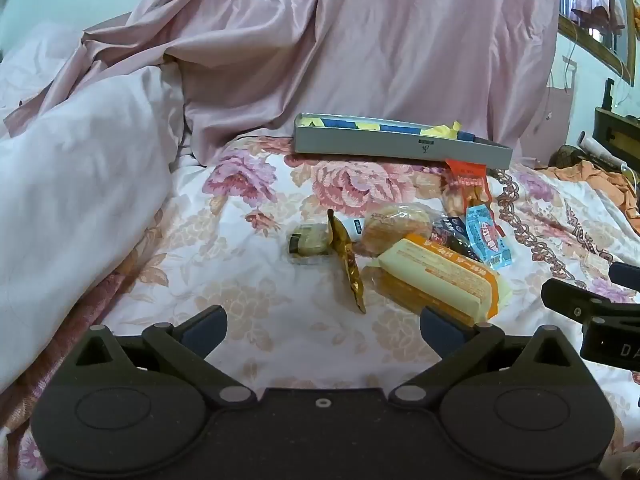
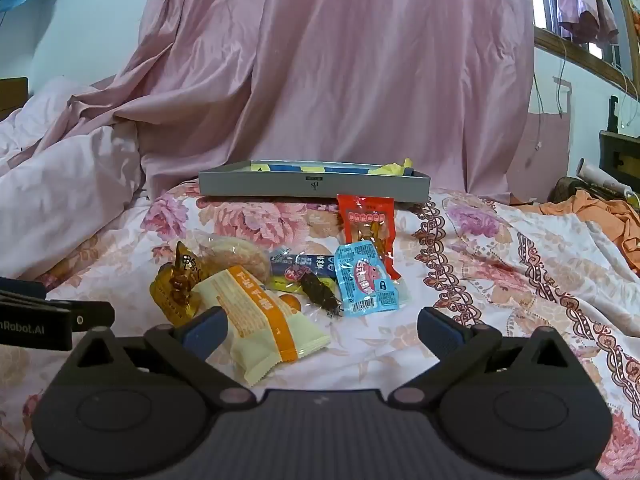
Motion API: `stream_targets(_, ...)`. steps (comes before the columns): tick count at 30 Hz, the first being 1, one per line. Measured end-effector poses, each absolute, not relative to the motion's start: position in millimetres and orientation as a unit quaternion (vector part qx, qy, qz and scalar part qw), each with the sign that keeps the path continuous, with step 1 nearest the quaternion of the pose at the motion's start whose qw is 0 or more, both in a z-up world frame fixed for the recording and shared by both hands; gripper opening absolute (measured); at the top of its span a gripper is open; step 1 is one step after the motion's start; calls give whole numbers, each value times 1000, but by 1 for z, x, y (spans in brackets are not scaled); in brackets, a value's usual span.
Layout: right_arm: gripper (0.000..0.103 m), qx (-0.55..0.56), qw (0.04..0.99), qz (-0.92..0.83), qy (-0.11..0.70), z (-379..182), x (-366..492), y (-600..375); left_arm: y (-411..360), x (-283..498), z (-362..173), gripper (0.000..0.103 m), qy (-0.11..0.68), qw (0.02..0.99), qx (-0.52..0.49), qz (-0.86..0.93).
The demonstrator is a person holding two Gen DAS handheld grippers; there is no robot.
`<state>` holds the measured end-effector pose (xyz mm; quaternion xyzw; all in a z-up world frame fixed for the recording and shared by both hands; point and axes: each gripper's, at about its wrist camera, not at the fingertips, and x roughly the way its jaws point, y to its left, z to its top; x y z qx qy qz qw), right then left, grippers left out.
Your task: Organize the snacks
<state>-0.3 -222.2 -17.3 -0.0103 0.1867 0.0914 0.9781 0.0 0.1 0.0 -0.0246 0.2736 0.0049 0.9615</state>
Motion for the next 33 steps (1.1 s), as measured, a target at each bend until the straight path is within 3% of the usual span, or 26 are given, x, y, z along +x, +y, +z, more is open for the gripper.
stream_targets(33,103,-12,979,92,184,-17,-1,-222,0,0,0,102,273,962,-27,3)
